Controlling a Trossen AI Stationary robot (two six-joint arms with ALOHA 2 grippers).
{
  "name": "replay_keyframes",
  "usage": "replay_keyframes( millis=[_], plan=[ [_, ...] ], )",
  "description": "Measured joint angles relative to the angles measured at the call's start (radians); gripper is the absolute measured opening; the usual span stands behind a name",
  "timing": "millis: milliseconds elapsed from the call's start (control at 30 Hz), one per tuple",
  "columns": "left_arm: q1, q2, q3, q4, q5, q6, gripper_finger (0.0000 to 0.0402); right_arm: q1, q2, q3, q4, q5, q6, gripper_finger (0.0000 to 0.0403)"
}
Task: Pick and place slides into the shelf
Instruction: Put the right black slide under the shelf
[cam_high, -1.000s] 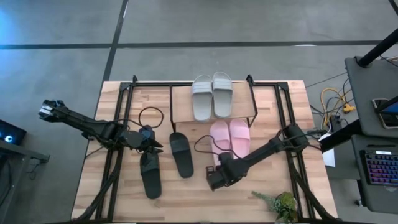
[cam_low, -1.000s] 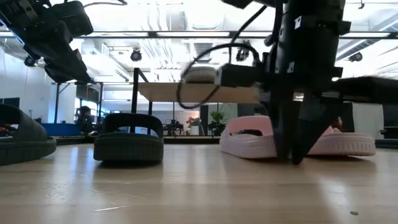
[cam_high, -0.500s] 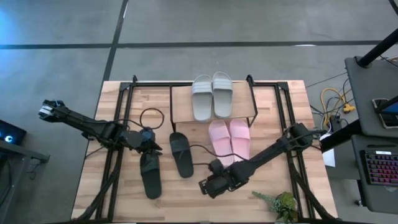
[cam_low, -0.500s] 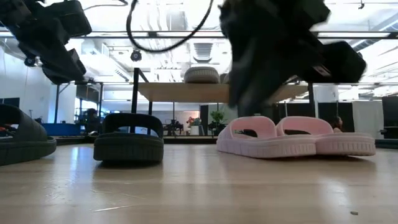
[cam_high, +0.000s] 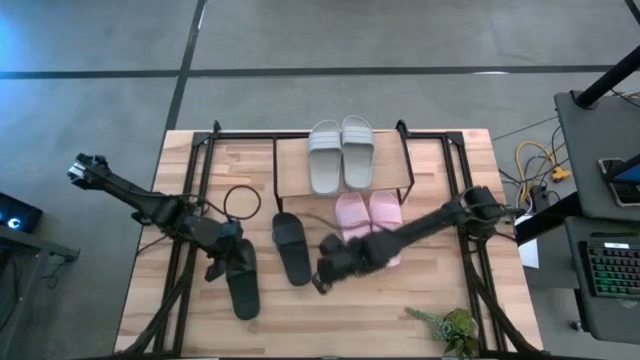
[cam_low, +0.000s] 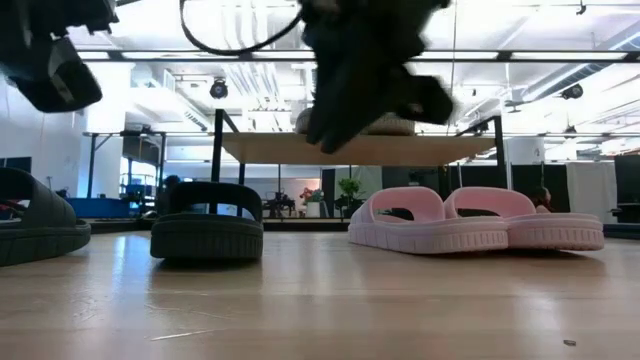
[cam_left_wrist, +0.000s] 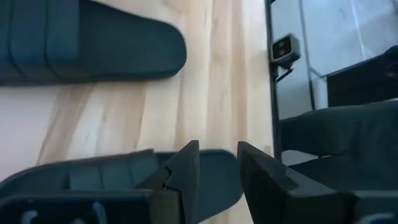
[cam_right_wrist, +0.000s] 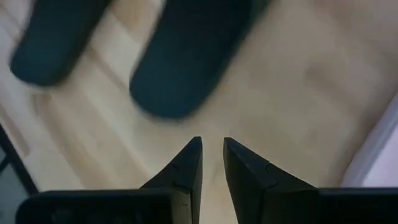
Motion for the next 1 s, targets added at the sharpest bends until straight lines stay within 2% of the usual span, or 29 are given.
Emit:
replay_keyframes(
  millis=[267,400,533,633,800,1000],
  plan=[
    [-0.013,0.038,0.008,0.138,-0.024,-0.116,0.0095,-0.124,-0.084,0.027,0.124,0.01,-0.494,0.0059],
    [-0.052,0.053,0.008,0.157,-0.086,-0.19,0.0095,-0.135,-0.109,0.082,0.117,0.105,-0.748,0.0064],
    [-0.11,0.074,0.008,0.161,-0.12,-0.286,0.0095,-0.133,-0.101,0.158,0.066,0.176,-0.995,0.0097],
    [-0.168,0.097,0.008,0.165,-0.176,-0.344,0.0095,-0.143,-0.075,0.187,0.025,0.181,-1.069,0.0137],
    [-0.252,0.139,0.008,0.166,-0.26,-0.422,0.0095,-0.165,-0.011,0.189,-0.016,0.143,-1.076,0.0199],
    [-0.332,0.202,0.007,0.162,-0.298,-0.477,0.0095,-0.146,0.08,0.181,-0.011,0.086,-1.169,0.0226]
  ],
)
